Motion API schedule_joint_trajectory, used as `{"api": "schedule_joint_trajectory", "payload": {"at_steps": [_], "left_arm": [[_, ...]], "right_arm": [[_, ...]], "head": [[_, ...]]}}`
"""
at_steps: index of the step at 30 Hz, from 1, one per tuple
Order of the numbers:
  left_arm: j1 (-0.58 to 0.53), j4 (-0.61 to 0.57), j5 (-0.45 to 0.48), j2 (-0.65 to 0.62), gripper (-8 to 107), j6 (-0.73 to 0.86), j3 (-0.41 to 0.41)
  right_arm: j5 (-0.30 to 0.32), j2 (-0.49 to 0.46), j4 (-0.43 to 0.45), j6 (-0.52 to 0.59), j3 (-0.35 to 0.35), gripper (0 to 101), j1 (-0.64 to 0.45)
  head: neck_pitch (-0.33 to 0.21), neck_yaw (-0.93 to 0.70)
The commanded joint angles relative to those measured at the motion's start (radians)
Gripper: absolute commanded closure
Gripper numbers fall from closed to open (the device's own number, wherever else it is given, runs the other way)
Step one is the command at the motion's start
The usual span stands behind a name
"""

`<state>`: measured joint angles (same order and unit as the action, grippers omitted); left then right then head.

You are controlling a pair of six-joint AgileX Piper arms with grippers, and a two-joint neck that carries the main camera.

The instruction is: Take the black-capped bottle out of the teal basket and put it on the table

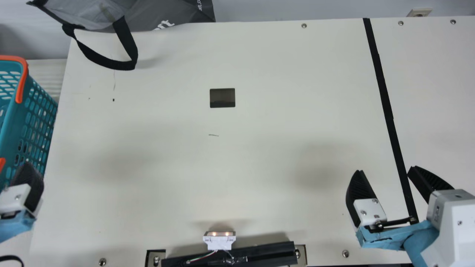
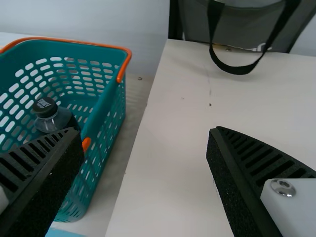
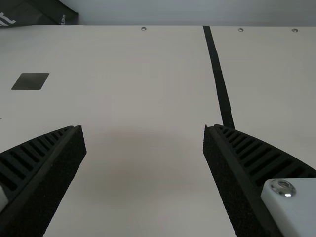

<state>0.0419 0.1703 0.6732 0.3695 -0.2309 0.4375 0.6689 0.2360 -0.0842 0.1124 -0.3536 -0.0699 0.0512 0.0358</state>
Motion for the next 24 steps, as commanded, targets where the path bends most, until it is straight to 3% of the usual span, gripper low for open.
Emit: {"api": "schedule_joint_trajectory", "payload": {"at_steps": [1, 12, 24], "left_arm": [[0.010, 0.016, -0.006, 0.020, -8, -0.021, 0.006], [0.117, 0.044, -0.078, 0.154, -8, -0.092, 0.034], [0.308, -0.113, -0.223, 0.350, -8, 0.049, 0.071]], "right_arm": [[0.000, 0.000, 0.000, 0.000, 0.000, 10, 0.000], [0.000, 0.000, 0.000, 0.000, 0.000, 10, 0.000], [-0.001, 0.000, -0.001, 0.000, 0.000, 10, 0.000]], "head": [[-0.004, -0.008], [-0.004, -0.008], [-0.004, -0.008]]}}
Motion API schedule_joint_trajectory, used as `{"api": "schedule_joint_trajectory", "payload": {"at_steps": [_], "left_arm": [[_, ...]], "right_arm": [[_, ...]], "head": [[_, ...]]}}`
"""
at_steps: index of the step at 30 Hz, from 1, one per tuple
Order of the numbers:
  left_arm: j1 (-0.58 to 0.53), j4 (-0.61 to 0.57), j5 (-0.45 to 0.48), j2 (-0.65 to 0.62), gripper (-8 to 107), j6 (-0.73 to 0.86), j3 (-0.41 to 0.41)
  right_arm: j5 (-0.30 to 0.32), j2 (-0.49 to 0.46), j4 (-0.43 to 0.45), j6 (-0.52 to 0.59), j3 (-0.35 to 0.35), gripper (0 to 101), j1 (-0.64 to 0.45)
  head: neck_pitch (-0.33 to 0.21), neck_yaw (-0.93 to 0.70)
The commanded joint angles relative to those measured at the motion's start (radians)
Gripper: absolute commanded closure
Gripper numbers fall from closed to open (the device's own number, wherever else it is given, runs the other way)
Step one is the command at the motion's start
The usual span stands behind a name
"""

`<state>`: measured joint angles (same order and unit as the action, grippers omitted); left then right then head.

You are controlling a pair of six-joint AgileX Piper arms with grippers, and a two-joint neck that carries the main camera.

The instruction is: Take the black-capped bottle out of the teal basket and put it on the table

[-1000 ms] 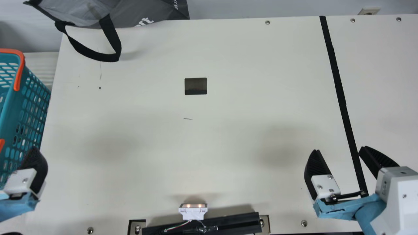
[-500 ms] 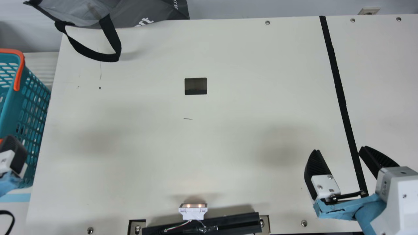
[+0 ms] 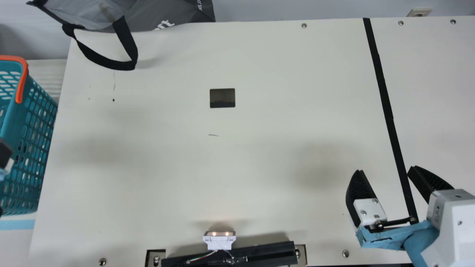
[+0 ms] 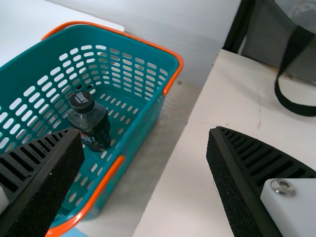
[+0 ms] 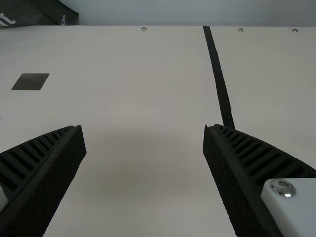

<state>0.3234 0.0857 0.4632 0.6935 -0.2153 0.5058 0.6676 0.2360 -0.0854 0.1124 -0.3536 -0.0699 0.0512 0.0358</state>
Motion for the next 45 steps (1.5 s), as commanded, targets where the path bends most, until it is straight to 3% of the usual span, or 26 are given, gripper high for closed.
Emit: {"api": "schedule_joint_trajectory", "payload": {"at_steps": [1, 13, 26, 45], "left_arm": [[0.043, -0.047, -0.024, 0.044, -8, 0.054, 0.007], [0.225, -0.283, -0.096, 0.227, -8, 0.331, 0.084], [0.392, -0.526, -0.073, 0.382, -8, 0.655, 0.169], [0.563, -0.738, -0.058, 0.609, -8, 0.958, 0.256]], "right_arm": [[0.000, 0.000, 0.000, 0.000, 0.000, 10, 0.000], [0.000, 0.000, 0.000, 0.000, 0.000, 10, 0.000], [0.000, 0.000, 0.000, 0.000, 0.000, 10, 0.000], [0.002, 0.000, 0.000, 0.000, 0.000, 10, 0.000]], "head": [[-0.004, -0.008], [-0.004, -0.008], [-0.004, -0.008], [-0.004, -0.008]]}}
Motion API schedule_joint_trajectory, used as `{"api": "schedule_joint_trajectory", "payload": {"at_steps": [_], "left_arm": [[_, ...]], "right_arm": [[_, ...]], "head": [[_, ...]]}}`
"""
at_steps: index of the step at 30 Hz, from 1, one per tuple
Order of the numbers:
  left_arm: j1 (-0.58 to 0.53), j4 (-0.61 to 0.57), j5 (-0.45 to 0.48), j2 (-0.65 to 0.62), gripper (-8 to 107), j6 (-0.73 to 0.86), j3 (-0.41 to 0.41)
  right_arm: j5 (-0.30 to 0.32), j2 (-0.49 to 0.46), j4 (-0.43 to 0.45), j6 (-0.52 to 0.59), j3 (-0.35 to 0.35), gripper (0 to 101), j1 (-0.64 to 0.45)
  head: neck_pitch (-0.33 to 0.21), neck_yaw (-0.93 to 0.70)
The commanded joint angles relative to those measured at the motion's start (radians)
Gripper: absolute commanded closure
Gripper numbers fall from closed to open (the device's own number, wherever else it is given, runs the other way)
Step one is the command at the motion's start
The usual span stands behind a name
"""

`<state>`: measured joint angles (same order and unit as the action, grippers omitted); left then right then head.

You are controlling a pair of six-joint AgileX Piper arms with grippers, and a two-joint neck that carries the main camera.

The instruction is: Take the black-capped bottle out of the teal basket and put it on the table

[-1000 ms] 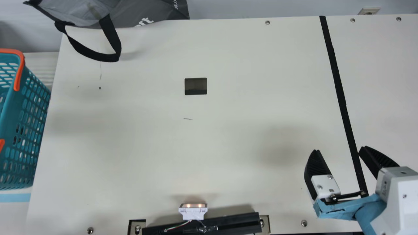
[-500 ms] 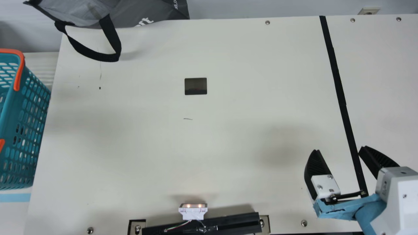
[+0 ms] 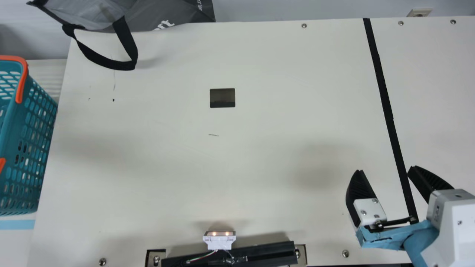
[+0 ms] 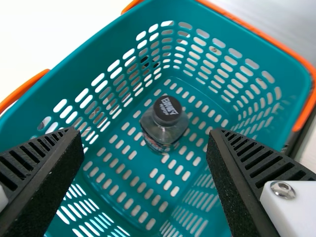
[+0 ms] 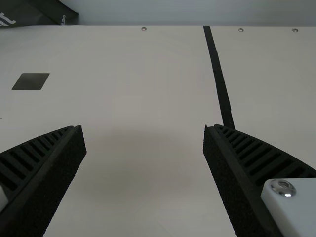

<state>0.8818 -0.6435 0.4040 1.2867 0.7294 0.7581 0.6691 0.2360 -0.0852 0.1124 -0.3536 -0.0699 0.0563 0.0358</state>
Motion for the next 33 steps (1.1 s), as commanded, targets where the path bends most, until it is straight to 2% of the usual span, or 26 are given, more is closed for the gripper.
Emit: {"api": "schedule_joint_trajectory", "payload": {"at_steps": [1, 13, 33], "left_arm": [[0.008, -0.015, 0.001, 0.028, -8, 0.022, 0.007], [0.025, -0.078, 0.024, 0.159, -8, 0.113, 0.068], [-0.010, -0.047, -0.042, 0.323, -8, 0.118, 0.133]], "right_arm": [[0.000, 0.000, 0.000, 0.000, 0.000, 10, 0.000], [0.000, 0.000, 0.000, 0.000, 0.000, 10, 0.000], [0.000, 0.000, -0.002, 0.000, 0.000, 10, 0.000]], "head": [[-0.009, -0.008], [-0.009, -0.008], [-0.009, -0.008]]}}
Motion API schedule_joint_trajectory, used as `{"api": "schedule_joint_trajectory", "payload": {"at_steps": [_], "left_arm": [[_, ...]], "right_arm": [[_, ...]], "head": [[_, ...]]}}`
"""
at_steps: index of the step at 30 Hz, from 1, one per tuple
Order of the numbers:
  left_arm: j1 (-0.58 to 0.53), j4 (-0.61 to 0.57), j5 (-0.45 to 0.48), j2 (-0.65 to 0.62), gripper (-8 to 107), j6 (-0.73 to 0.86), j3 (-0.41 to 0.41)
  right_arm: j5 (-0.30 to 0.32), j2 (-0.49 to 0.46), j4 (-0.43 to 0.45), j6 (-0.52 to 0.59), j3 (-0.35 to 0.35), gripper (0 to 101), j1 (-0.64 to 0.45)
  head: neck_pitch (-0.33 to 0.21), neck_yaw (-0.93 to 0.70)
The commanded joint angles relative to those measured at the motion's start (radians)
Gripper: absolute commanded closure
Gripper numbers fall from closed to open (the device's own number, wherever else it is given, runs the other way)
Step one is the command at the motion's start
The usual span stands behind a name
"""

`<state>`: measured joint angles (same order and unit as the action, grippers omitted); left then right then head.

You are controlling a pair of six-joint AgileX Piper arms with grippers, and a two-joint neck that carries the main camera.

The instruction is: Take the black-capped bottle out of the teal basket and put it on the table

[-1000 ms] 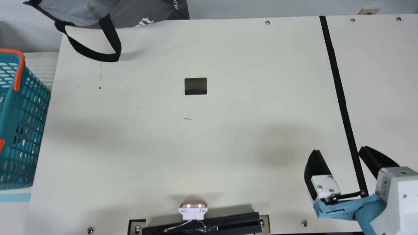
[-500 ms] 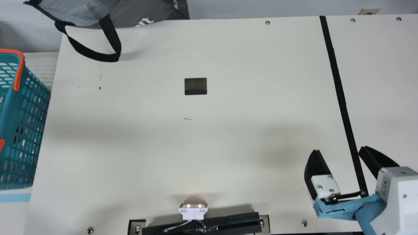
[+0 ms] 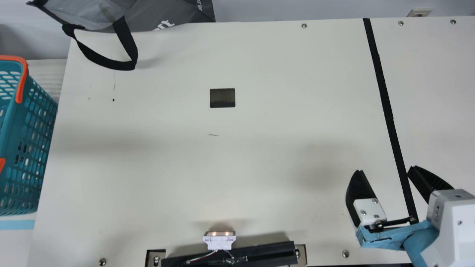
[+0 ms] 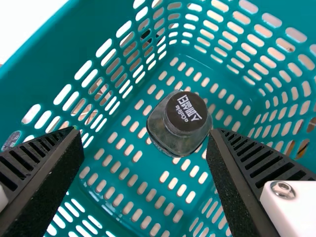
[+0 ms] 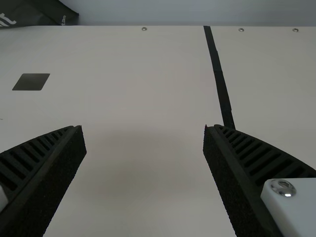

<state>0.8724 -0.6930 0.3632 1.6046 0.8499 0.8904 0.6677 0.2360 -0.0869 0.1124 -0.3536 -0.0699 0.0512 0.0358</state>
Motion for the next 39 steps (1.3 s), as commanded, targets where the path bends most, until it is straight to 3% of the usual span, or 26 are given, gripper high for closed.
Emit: {"api": "schedule_joint_trajectory", "payload": {"at_steps": [1, 14, 39], "left_arm": [[-0.002, 0.006, -0.005, 0.012, -8, -0.006, 0.002], [-0.020, 0.012, -0.039, 0.092, -8, -0.026, 0.032], [-0.062, -0.187, -0.011, 0.188, -8, 0.117, 0.090]], "right_arm": [[0.000, 0.000, 0.000, 0.000, 0.000, 10, 0.000], [0.000, 0.000, 0.000, 0.000, 0.000, 10, 0.000], [0.000, 0.000, 0.000, 0.000, 0.000, 10, 0.000]], "head": [[-0.004, -0.008], [-0.004, -0.008], [-0.004, -0.008]]}}
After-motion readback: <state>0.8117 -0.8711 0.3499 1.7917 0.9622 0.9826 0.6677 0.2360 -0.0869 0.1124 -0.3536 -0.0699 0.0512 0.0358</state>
